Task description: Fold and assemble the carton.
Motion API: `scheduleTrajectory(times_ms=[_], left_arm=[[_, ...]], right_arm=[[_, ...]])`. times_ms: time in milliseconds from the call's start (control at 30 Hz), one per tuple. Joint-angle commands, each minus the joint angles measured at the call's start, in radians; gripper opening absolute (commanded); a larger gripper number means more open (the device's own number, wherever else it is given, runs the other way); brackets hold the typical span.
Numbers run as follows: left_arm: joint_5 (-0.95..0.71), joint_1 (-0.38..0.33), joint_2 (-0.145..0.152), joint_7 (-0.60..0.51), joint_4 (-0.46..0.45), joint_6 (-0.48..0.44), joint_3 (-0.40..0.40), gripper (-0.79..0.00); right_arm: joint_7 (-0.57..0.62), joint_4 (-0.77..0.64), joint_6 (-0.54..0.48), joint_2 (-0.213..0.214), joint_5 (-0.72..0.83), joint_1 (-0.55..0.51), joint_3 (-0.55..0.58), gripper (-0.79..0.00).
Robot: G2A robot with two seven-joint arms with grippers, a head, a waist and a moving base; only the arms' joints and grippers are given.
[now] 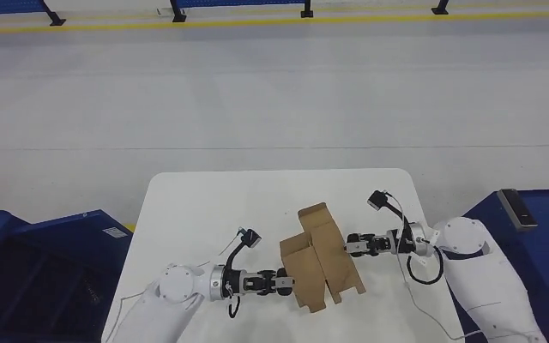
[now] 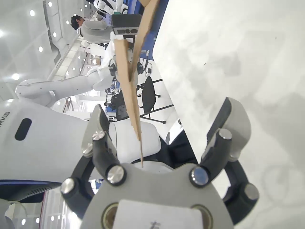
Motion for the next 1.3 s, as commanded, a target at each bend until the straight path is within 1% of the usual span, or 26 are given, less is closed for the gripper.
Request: scheduleTrajectory(times_ms=[0,33,100,133,367,400,433,467,600,700,833,1000,1133,1267], left_arm=[[0.007,-0.008,-0.004,0.012,0.003,0.006,0.017,-0.785],[0.007,-0.012,-0.006,0.017,0.004,0.006,0.025,-0.785],[0.004,-0.019,-0.009,0.02,0.007,0.005,0.04,-0.785],[0.002,-0.022,-0.011,0.02,0.009,0.005,0.047,-0.785],[-0.024,-0.033,-0.017,0.02,0.022,-0.012,0.075,-0.785],[-0.029,-0.034,-0.018,0.019,0.024,-0.013,0.077,-0.643],[-0.032,-0.034,-0.018,0.019,0.026,-0.014,0.079,-0.175],[-0.04,-0.033,-0.018,0.021,0.027,-0.016,0.081,0.0],[-0.108,-0.026,-0.016,-0.009,0.028,-0.024,0.073,0.0],[-0.166,-0.015,-0.003,-0.038,0.054,-0.049,0.021,0.0],[-0.158,0.014,0.019,-0.027,0.08,-0.071,-0.064,0.0],[-0.093,0.043,0.042,0.016,0.097,-0.09,-0.155,0.0],[-0.036,0.065,0.057,0.036,0.086,-0.1,-0.208,0.0],[-0.009,0.083,0.067,0.024,0.066,-0.09,-0.233,0.0]], right_arm=[[-0.004,-0.008,-0.004,0.01,0.013,-0.002,-0.01,-0.132],[-0.007,-0.014,-0.007,0.015,0.023,-0.003,-0.015,-0.406],[-0.01,-0.021,-0.01,0.026,0.038,-0.004,-0.025,-0.702],[-0.01,-0.023,-0.01,0.031,0.044,-0.003,-0.03,-0.785],[-0.011,-0.035,-0.011,0.067,0.1,0.005,-0.075,-0.785],[-0.01,-0.036,-0.011,0.072,0.111,0.006,-0.081,-0.785],[-0.01,-0.039,-0.01,0.076,0.124,0.008,-0.087,-0.785],[-0.01,-0.041,-0.01,0.081,0.136,0.008,-0.092,-0.785],[-0.014,-0.043,-0.014,0.102,0.168,0.012,-0.108,-0.785],[-0.031,-0.045,-0.031,0.118,0.173,0.013,-0.111,-0.785],[-0.031,-0.045,-0.031,0.118,0.173,0.013,-0.111,-0.785],[-0.031,-0.045,-0.031,0.118,0.173,0.013,-0.111,-0.785],[-0.031,-0.045,-0.031,0.118,0.173,0.013,-0.111,-0.785],[-0.031,-0.045,-0.031,0.118,0.173,0.013,-0.111,-0.785]])
